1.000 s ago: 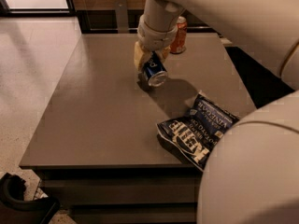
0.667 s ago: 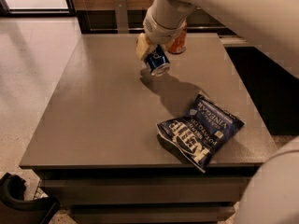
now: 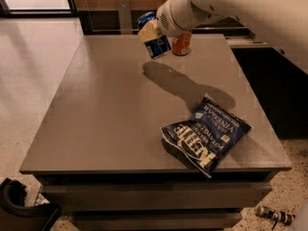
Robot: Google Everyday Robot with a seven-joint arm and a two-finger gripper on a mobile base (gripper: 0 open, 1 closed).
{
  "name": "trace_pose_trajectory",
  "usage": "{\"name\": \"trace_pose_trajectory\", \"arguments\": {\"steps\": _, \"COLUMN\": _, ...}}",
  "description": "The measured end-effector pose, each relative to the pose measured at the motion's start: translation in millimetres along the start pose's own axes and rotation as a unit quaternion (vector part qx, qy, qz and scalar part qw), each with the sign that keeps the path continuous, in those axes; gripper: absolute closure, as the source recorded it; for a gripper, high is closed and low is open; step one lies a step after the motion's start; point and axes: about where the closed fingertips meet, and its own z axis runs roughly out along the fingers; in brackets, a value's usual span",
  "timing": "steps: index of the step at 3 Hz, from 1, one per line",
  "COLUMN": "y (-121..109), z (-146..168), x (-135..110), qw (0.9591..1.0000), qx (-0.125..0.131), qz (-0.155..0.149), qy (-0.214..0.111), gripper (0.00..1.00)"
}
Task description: Place pepsi can upright
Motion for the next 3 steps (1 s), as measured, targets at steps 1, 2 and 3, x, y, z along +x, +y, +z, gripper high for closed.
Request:
{"name": "trace_pose_trajectory", "arguments": {"steps": 1, "y": 9.7, "z": 8.4, "x": -12.7, "qw": 0.9968, "qx": -0.027, "qz": -0.018, "qy": -0.073, "gripper": 1.0}}
{"name": "trace_pose_trajectory", "arguments": {"steps": 2, "y": 18.0, "z": 16.6, "x": -14.6, "qw": 0.9881, "qx": -0.05, "qz": -0.028, "qy": -0.143, "gripper": 1.0}}
{"name": "trace_pose_trajectory", "arguments": {"steps": 3, "y": 31.2, "z": 24.9, "x": -12.4, "qw": 0.9765, "qx": -0.067, "qz": -0.067, "qy": -0.194, "gripper": 1.0}}
